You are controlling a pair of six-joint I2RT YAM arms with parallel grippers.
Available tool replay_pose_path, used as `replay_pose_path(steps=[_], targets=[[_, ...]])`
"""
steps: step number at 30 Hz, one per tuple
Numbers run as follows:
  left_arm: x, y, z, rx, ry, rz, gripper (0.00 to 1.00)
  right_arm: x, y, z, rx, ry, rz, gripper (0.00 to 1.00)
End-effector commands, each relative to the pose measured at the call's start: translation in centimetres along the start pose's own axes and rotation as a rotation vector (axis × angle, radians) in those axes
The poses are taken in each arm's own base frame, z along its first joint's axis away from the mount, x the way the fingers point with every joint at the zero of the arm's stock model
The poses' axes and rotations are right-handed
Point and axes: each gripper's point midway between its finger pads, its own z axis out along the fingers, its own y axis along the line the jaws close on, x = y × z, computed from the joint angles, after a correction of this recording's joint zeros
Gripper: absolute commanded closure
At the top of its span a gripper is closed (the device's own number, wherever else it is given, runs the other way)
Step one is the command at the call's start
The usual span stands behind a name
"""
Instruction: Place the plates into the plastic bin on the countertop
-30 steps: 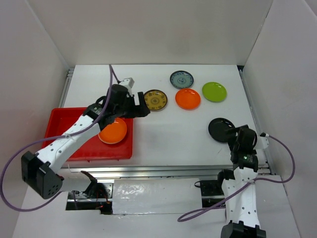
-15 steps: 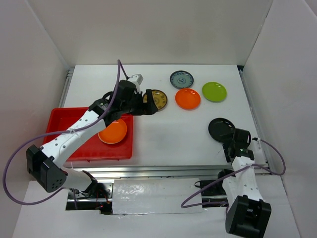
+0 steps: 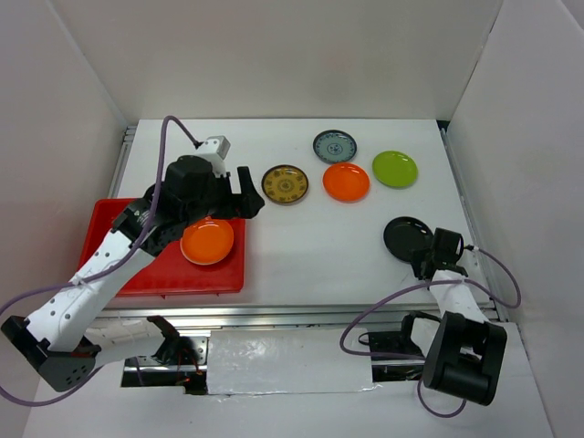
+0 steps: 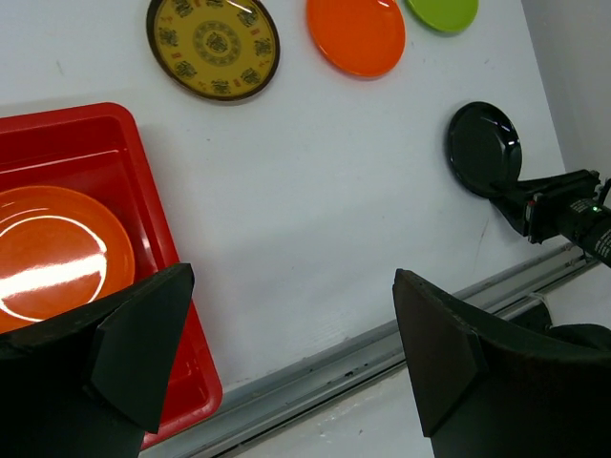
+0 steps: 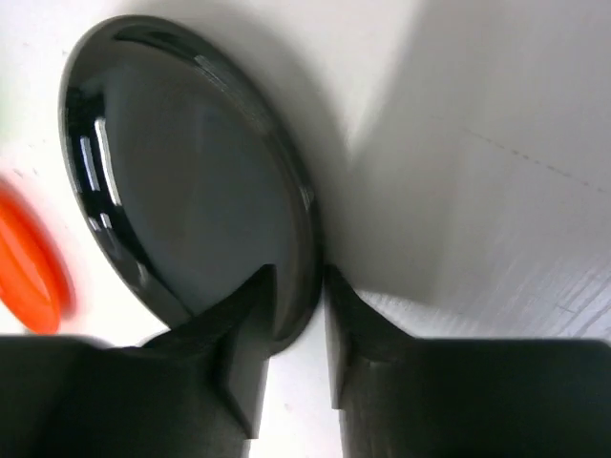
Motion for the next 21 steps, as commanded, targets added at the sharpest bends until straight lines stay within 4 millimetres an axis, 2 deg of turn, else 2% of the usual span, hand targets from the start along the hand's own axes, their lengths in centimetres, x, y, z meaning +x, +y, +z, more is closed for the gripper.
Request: replay_pose_path(steps=[1, 3, 4, 8, 11, 12, 13, 14, 15, 16, 17, 18, 19, 20, 21], targets=[[-0.6, 1.3, -1.4, -0.053, -0.037, 0.03, 0.01, 0.6, -1.0, 0.3, 0.036, 0.029, -0.003, 0.68], [-0.8, 2.3, -1.9, -0.086, -0.052, 0.029, 0.01, 0.5, -1.1, 0.1, 0.031, 0.017, 0.01, 0.96], [-0.6, 2.8, -2.0, -0.103, -0.049, 0.031, 0.01, 0.5, -1.3, 0.0, 0.03, 0.008, 0.014, 1.0], [-0.2, 5.3, -2.6, -0.192, -0.07, 0.02, 0.01, 0.0, 0.0, -1.0, -0.024, -0.007, 0.028, 1.0], [0.1, 7.6, -3.6, -0.29, -0.093, 0.0, 0.01, -0.8, 3.8, -3.5, -0.169, -0.026, 0.003, 1.0], [0.1, 8.3, -4.2, -0.314, -0.111, -0.01, 0.01, -0.2, 5.6, -4.8, -0.235, -0.012, -0.04, 1.0], [-0.1, 9.1, -4.7, -0.359, -0.134, -0.018, 0.01, -0.4, 8.3, -6.4, -0.302, -0.005, -0.065, 1.0], [-0.1, 9.7, -5.4, -0.381, -0.153, -0.029, 0.01, 0.7, 9.1, -6.8, -0.304, 0.034, -0.113, 1.0], [-0.3, 10.3, -5.8, -0.407, -0.169, -0.037, 0.01, 3.0, 10.9, -8.0, -0.353, 0.101, -0.194, 1.0], [-0.6, 11.2, -6.4, -0.456, -0.2, -0.051, 0.01, 3.8, 14.2, -10.1, -0.435, 0.135, -0.244, 1.0], [-0.7, 11.7, -7.0, -0.478, -0.223, -0.063, 0.01, 6.1, 15.2, -9.9, -0.432, 0.209, -0.315, 1.0], [-0.8, 12.3, -7.4, -0.508, -0.236, -0.07, 0.01, 9.6, 16.5, -11.6, -0.492, 0.302, -0.434, 1.0], [-1.1, 13.1, -8.0, -0.55, -0.263, -0.089, 0.01, 10.6, 19.8, -14.0, -0.573, 0.329, -0.491, 1.0], [-1.4, 13.5, -8.6, -0.57, -0.283, -0.103, 0.01, 12.5, 20.7, -14.8, -0.585, 0.378, -0.552, 1.0], [-1.5, 14.0, -8.9, -0.593, -0.295, -0.11, 0.01, 15.1, 20.9, -13.8, -0.543, 0.431, -0.643, 1.0]])
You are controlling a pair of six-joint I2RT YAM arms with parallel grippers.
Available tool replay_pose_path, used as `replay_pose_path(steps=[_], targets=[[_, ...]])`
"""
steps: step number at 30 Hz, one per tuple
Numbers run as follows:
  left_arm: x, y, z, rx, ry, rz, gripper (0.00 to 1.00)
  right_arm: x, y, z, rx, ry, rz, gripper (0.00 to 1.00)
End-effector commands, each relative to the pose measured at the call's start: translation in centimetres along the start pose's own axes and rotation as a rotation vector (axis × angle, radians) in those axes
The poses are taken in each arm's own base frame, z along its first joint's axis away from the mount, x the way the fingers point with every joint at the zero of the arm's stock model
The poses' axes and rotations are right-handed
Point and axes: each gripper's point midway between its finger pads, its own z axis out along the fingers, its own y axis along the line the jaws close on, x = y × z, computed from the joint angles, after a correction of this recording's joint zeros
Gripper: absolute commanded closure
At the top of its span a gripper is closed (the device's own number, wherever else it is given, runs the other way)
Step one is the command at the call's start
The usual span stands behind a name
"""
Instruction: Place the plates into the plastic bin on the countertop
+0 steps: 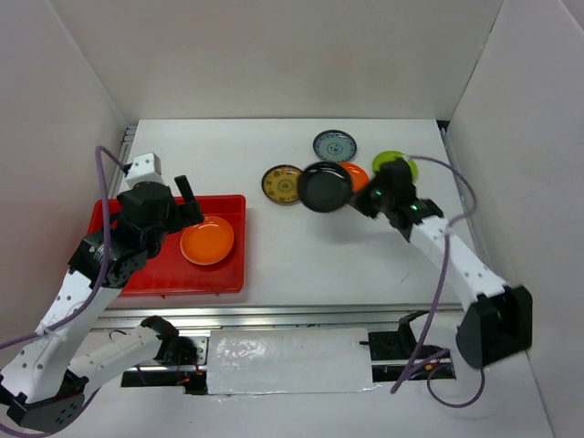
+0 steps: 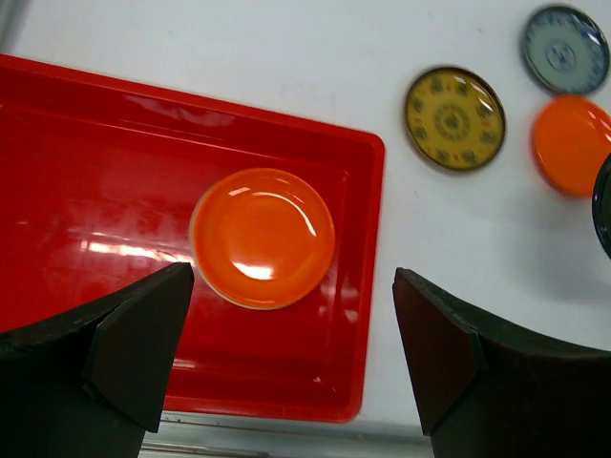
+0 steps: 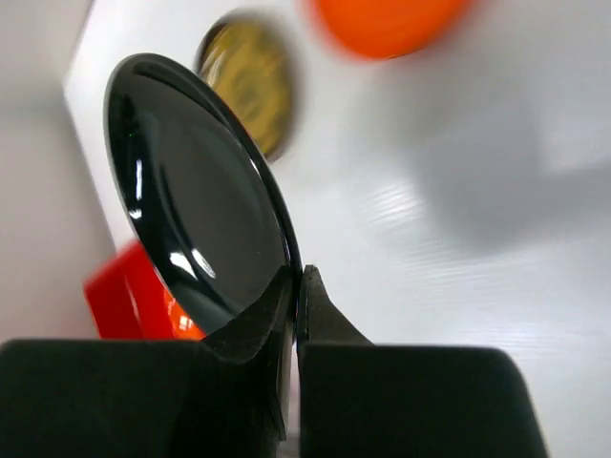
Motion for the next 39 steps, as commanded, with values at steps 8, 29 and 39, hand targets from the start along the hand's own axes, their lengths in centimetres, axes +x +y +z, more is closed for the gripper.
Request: replay_pose_path(steps=[8, 29, 39], targets=[[-4.0, 2.9, -1.3, -0.125, -0.109, -0.078, 0.01, 17.4, 19.0, 5.3, -0.256, 0.454, -0.476, 1.0], [-0.4, 3.5, -0.1, -0.103, -0.012, 0.033, 0.01, 28.9, 23.1, 4.9, -0.541, 0.69, -0.506, 0.06], [-1.1, -3.3, 1.7, 0.173, 0.029, 0.016, 0.01, 8.9, 12.3, 1.6, -0.277, 0.19, -0.282, 0.0]])
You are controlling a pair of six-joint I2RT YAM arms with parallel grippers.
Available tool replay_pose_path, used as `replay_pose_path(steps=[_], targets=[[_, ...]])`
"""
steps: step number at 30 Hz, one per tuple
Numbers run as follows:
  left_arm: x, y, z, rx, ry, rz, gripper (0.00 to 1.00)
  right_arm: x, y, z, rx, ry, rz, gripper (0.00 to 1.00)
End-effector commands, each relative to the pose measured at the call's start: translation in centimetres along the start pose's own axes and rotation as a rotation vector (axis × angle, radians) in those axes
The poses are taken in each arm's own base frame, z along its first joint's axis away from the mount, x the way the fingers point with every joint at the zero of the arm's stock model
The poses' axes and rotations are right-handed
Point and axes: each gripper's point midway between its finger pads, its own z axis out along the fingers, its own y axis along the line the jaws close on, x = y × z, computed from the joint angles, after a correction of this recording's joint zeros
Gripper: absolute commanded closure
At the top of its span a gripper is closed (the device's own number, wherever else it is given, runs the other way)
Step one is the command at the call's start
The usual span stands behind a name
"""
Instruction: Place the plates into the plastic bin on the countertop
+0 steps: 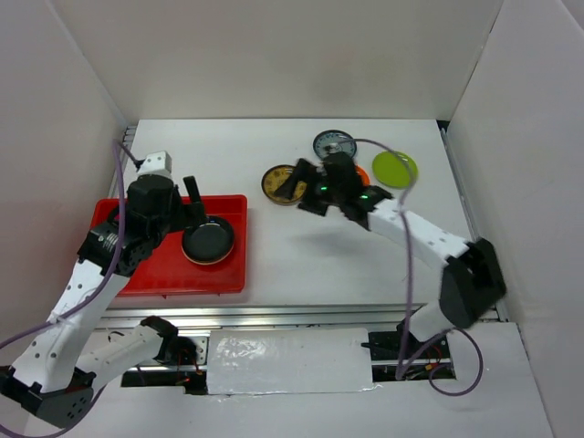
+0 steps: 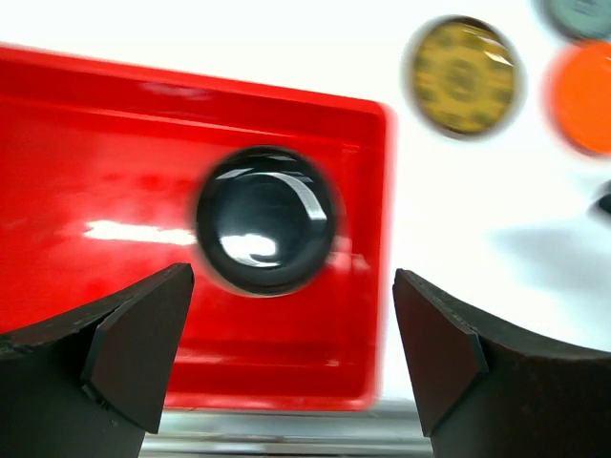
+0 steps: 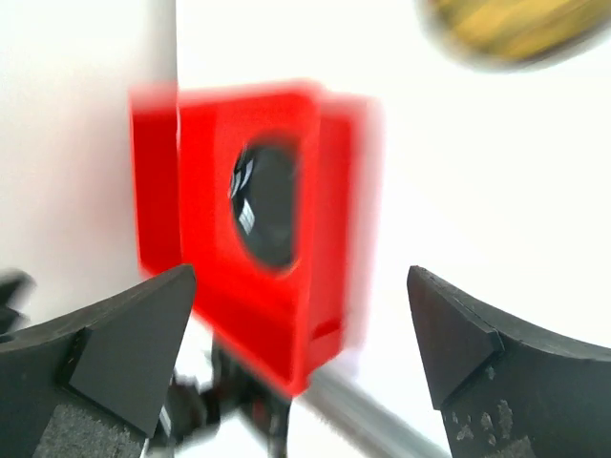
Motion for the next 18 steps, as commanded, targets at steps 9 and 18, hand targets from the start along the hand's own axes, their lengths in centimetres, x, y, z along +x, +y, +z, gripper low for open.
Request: replay_pose_path(steps=[9, 18], targets=[[0.6, -22.3, 6.6, 0.663, 0.196, -0.075, 0.01, -7.0, -13.3, -22.4, 0.346, -0.64, 0.158, 0.0], [5.4, -31.7, 16.4, 0.555, 0.375, -0.176, 0.01, -6.5, -15.3, -26.9, 0.363, -0.661, 0.133, 0.0]])
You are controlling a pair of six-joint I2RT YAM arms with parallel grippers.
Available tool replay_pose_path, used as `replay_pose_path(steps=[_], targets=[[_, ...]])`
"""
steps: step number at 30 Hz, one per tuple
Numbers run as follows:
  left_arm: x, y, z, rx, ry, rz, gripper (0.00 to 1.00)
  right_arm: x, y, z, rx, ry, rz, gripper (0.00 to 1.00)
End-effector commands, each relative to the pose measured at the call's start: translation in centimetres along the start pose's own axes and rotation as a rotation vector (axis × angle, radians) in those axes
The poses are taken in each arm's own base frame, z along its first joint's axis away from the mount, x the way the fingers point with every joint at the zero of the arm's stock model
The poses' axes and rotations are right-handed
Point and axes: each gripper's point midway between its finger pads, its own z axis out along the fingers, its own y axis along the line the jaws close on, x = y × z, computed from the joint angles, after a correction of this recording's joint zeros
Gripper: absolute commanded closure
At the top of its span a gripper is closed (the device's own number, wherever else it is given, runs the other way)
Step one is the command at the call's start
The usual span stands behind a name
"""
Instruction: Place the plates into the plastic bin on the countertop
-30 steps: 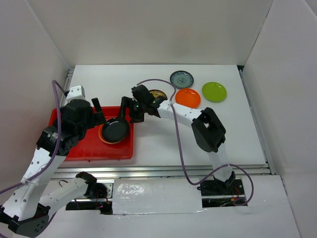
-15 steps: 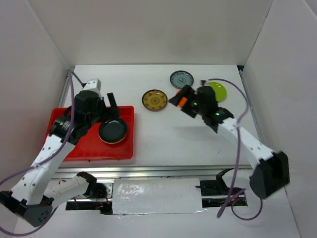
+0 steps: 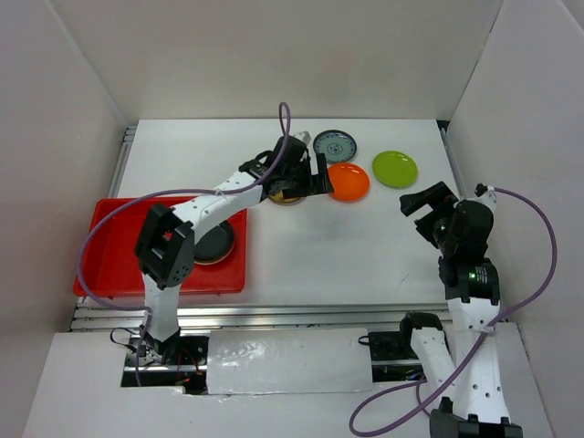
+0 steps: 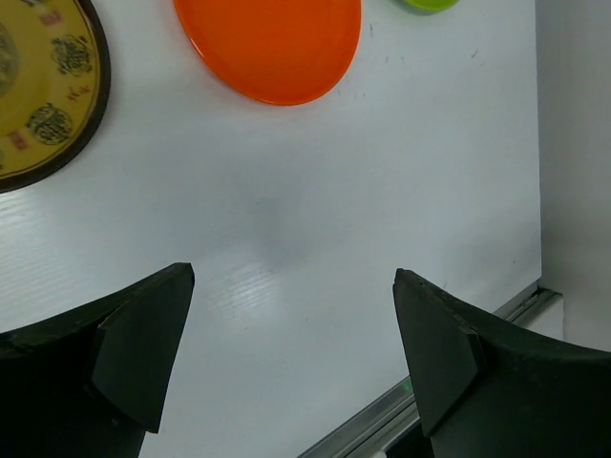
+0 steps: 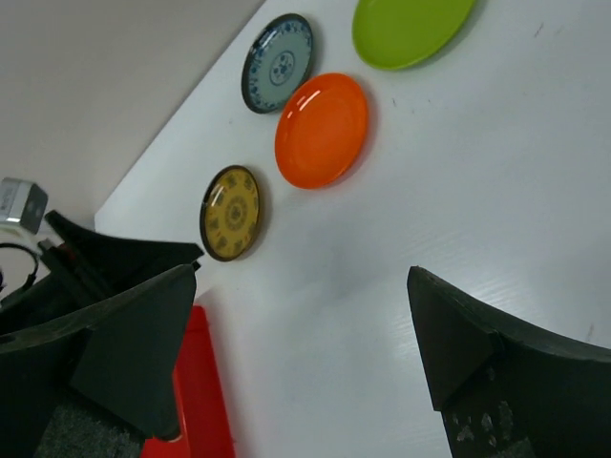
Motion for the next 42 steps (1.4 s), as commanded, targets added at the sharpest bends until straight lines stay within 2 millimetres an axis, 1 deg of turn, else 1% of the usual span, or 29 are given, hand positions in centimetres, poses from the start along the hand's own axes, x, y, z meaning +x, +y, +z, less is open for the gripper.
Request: replay_pose_path(steps=[1, 2, 3, 4, 5, 6, 7, 9, 10, 11, 12, 14, 15, 17, 18, 19, 20, 24, 25, 26, 27, 29, 32, 34, 35, 38, 42], targets=[[-1.1, -1.0, 1.9, 0.034, -0.031, -0.145, 0.01, 2.3, -0.5, -0.5, -0.043, 0.104, -0.039, 0.0], [-1.7, -2.2, 2.6, 0.089, -0.062, -0.151, 0.01, 2.7, 0.1, -0.4, -0.082, 0.119, -0.032, 0.0], [-1.6, -2.8, 3.2, 0.117, -0.054, -0.18, 0.01, 3.3, -0.2, -0.1, -0.088, 0.134, -0.025, 0.0], [-1.8, -3.1, 4.8, 0.136, -0.048, -0.188, 0.01, 3.7, -0.3, 0.0, -0.095, 0.152, -0.012, 0.0], [-1.9, -3.5, 5.6, 0.149, -0.047, -0.19, 0.01, 3.8, -0.1, 0.2, -0.111, 0.154, -0.008, 0.0], [-2.1, -3.3, 6.4, 0.139, -0.046, -0.19, 0.01, 4.4, -0.2, 0.2, -0.122, 0.177, 0.0, 0.0], [-2.6, -3.5, 7.8, 0.139, -0.053, -0.188, 0.01, 4.4, -0.1, 0.2, -0.133, 0.178, 0.001, 0.0], [-2.6, -3.3, 9.0, 0.133, -0.048, -0.202, 0.01, 4.3, 0.0, -0.1, -0.142, 0.178, 0.004, 0.0], [-2.2, -2.6, 10.0, 0.114, -0.043, -0.218, 0.01, 4.2, 0.1, -0.3, -0.147, 0.17, 0.004, 0.0], [-2.1, -2.1, 10.5, 0.099, -0.047, -0.25, 0.01, 4.1, 0.2, -0.4, -0.153, 0.167, 0.004, 0.0], [-1.4, -1.3, 11.3, 0.074, -0.039, -0.266, 0.01, 4.1, 0.4, -0.7, -0.164, 0.167, 0.006, 0.0], [-0.6, -0.5, 11.9, 0.039, -0.034, -0.317, 0.02, 4.1, 0.7, -0.9, -0.181, 0.166, 0.011, 0.0], [0.3, 0.4, 12.3, 0.018, -0.026, -0.337, 0.02, 4.2, 1.0, -1.1, -0.195, 0.173, 0.015, 0.0], [0.7, 0.6, 12.5, -0.001, -0.042, -0.369, 0.03, 4.1, 1.3, -1.4, -0.211, 0.173, 0.023, 0.0], [1.2, 1.0, 12.9, -0.01, -0.043, -0.367, 0.03, 4.0, 1.6, -1.7, -0.223, 0.169, 0.027, 0.0], [1.5, 0.7, 13.1, -0.01, -0.041, -0.367, 0.03, 4.0, 2.0, -2.0, -0.241, 0.17, 0.028, 0.0], [1.8, 0.8, 13.5, -0.017, -0.034, -0.37, 0.03, 4.0, 2.2, -2.2, -0.253, 0.17, 0.03, 0.0], [2.3, 0.8, 15.6, 0.002, -0.042, -0.364, 0.03, 4.3, 3.9, -3.6, -0.358, 0.183, 0.054, 0.0], [2.3, 0.7, 15.8, 0.005, -0.042, -0.371, 0.04, 4.7, 4.4, -3.9, -0.402, 0.2, 0.057, 0.0], [1.7, 1.0, 16.2, -0.017, -0.076, -0.372, 0.05, 4.9, 4.6, -4.2, -0.419, 0.207, 0.065, 0.0], [2.3, 1.8, 16.9, -0.045, -0.068, -0.375, 0.06, 5.0, 4.9, -4.5, -0.437, 0.21, 0.074, 0.0], [2.6, 2.7, 17.4, -0.084, -0.083, -0.379, 0.07, 5.2, 5.4, -5.2, -0.473, 0.221, 0.079, 0.0], [3.1, 3.4, 18.1, -0.106, -0.101, -0.381, 0.09, 5.1, 5.8, -5.8, -0.492, 0.219, 0.062, 0.0], [3.3, 3.3, 18.4, -0.114, -0.102, -0.382, 0.13, 5.0, 5.7, -5.9, -0.483, 0.213, 0.052, 0.0], [3.6, 3.6, 18.6, -0.13, -0.104, -0.38, 0.16, 5.0, 5.6, -6.0, -0.482, 0.214, 0.049, 0.0], [3.9, 4.2, 18.7, -0.175, -0.127, -0.383, 0.2, 5.1, 5.7, -6.2, -0.49, 0.22, 0.047, 0.0], [4.0, 5.0, 19.1, -0.214, -0.151, -0.385, 0.23, 5.1, 6.3, -6.8, -0.519, 0.224, 0.041, 0.0]])
